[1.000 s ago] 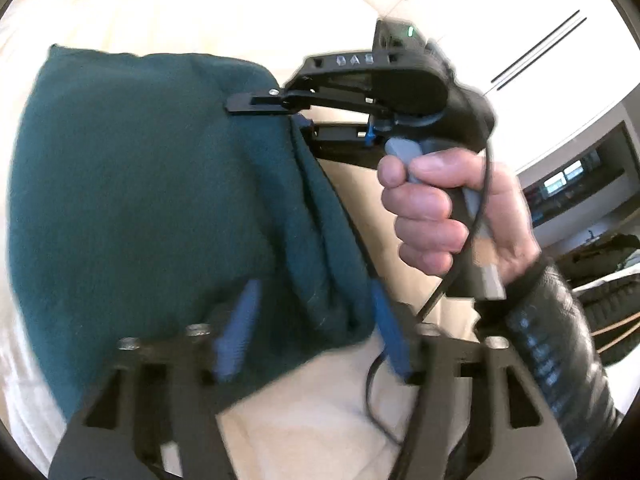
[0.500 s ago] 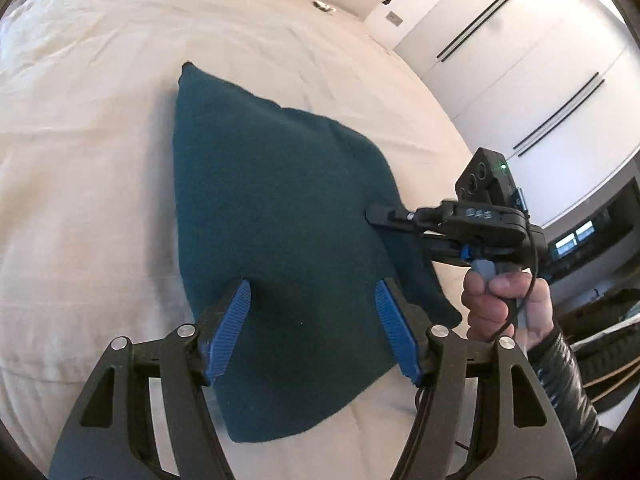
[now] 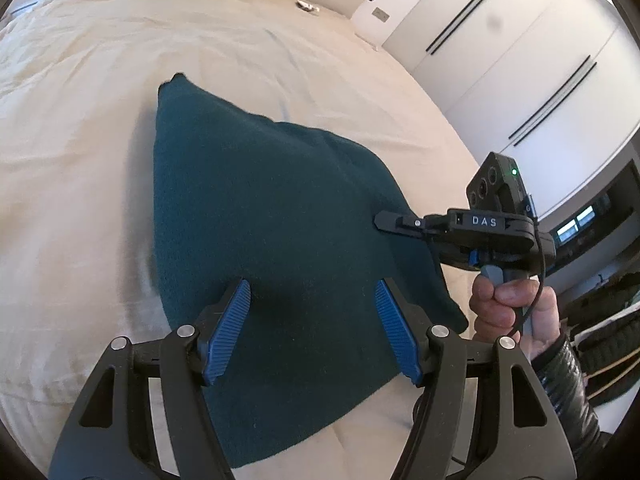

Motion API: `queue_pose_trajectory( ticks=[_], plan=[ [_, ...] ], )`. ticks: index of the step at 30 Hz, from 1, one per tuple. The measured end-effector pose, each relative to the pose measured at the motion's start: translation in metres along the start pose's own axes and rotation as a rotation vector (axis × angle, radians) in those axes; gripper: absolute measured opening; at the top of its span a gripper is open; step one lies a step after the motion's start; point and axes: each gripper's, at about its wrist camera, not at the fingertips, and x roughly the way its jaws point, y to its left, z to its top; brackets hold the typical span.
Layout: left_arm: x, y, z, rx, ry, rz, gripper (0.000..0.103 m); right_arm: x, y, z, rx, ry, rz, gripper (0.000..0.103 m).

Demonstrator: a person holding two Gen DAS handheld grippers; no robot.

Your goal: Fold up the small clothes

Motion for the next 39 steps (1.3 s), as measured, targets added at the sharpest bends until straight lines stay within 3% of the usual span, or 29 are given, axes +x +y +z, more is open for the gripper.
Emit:
queue_pose_trajectory(
  ticks=[10,14,16,20,24,27,31,32,33,35,39],
  plan=[
    [0.002,-0.001,-0.002,0.034,0.011,0.012,0.064,-0.004,-0.02,-0.004,0.01,-0.016,0.015,0.013],
    [0.011,-0.009,-0.006,0.074,0.027,0.036,0.064,-0.001,-0.024,-0.005,0.062,-0.026,0.069,0.013],
    [0.014,-0.012,-0.009,0.088,0.023,0.046,0.064,-0.01,-0.015,-0.009,0.054,-0.045,0.021,0.017],
    [-0.001,-0.01,-0.009,0.059,-0.01,0.034,0.064,-0.045,0.021,-0.023,-0.021,-0.143,-0.163,0.036],
    [-0.019,-0.015,-0.006,0.104,-0.095,0.072,0.064,-0.069,0.064,-0.043,-0.137,-0.222,-0.175,0.036],
    [-0.01,-0.011,-0.005,0.095,-0.061,0.081,0.064,-0.054,0.081,-0.06,-0.206,-0.149,-0.085,0.036],
    [0.008,-0.011,-0.013,0.123,-0.045,0.117,0.064,-0.01,0.073,-0.076,-0.235,-0.028,-0.135,0.036],
    [0.009,-0.013,-0.014,0.132,-0.049,0.129,0.064,-0.004,0.062,-0.079,-0.215,-0.022,-0.166,0.035],
    [0.01,-0.015,-0.016,0.139,-0.052,0.128,0.064,-0.005,0.051,-0.081,-0.207,-0.031,-0.179,0.019],
    [0.008,-0.015,-0.017,0.136,-0.054,0.111,0.064,-0.015,0.029,-0.078,-0.139,-0.057,-0.157,0.0],
    [0.0,-0.009,-0.011,0.119,-0.103,0.107,0.064,-0.038,0.013,-0.078,-0.12,-0.099,-0.144,0.0]
  ],
)
